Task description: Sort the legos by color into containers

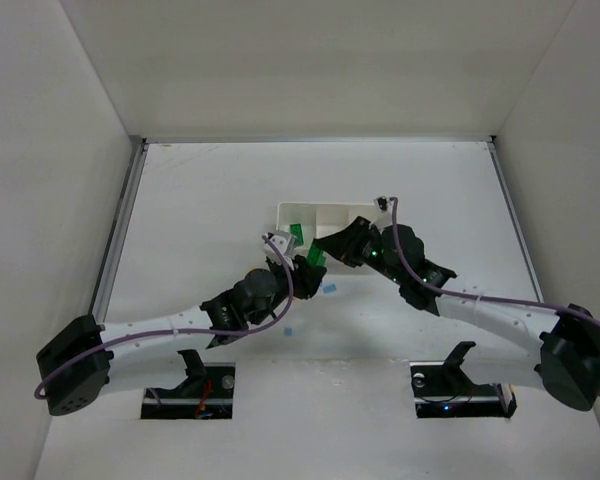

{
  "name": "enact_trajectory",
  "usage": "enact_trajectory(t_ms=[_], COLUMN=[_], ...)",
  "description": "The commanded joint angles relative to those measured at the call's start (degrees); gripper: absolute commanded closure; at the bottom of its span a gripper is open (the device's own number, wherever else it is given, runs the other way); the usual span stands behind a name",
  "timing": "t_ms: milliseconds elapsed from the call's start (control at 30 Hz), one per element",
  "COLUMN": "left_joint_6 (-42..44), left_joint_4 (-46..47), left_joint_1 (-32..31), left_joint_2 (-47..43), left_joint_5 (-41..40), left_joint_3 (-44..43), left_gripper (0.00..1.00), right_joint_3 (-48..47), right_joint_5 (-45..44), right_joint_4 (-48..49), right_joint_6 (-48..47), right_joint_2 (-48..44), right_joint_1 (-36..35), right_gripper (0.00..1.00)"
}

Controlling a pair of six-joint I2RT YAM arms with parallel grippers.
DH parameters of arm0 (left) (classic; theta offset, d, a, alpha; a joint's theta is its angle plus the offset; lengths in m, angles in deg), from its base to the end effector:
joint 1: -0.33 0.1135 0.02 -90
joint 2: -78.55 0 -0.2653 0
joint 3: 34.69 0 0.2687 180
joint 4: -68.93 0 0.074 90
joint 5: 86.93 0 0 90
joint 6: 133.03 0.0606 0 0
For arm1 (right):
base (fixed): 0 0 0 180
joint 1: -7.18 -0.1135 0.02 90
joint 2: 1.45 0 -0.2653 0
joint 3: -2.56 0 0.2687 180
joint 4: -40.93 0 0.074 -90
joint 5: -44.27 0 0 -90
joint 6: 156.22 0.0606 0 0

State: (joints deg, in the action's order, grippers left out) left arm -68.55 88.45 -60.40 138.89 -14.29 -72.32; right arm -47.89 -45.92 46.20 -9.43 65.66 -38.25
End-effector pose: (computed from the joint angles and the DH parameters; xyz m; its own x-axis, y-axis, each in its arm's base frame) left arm 0.1469 -0.2251 0.2330 -0.3205 -0.2692 -0.9082 0.6082 0.6766 -0.4152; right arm 0.2150 0.2180 0.2543 -0.6700 0.5120 -0.5375 -0.2730 0.5033 0.8198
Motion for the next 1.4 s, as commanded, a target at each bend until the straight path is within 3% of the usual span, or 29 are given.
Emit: enact_trajectory(t_ms=[0,100,200,433,600,933,1367], left_joint_6=[0.03,0.47,1.26,2.4,5.82,17.78,22.79], left_joint_4=[6.06,9.75,13.27,21.0,27.86,34.81,33.84], left_joint_1=[-0.57,-0.92,-1.01,-0.75,-0.22,-1.45,-3.65], left_joint_2=[-2.41,-3.56,-4.08,-4.0,-2.24,0.74,-0.13], left_joint_5=[-4.51,-8.03,-9.79,-14.97,-15.86,-13.58,-11.64], left_joint_3=[1.09,1.88,2.67,5.13,6.54,6.36,4.78], left_gripper=[0.62,0.48,0.41,0.38,0.37,0.37,0.52], right_joint_3=[-0.69,-0.87,-1.31,0.62,2.82,5.63,6.69], right_joint_5=[-1.05,0.27,1.24,2.73,6.16,11.17,13.63], right_joint_4=[9.15,11.87,14.16,19.6,26.99,34.82,36.06], right_joint_6=[5.85,10.6,15.08,26.77,37.06,44.71,45.95], right_joint_2=[0.3,1.79,3.11,5.57,8.03,9.96,9.27], right_joint_1=[0.12,1.09,1.7,3.63,5.48,5.75,6.54], right_gripper=[0.83,0.83,0.84,0.87,0.88,0.87,0.87])
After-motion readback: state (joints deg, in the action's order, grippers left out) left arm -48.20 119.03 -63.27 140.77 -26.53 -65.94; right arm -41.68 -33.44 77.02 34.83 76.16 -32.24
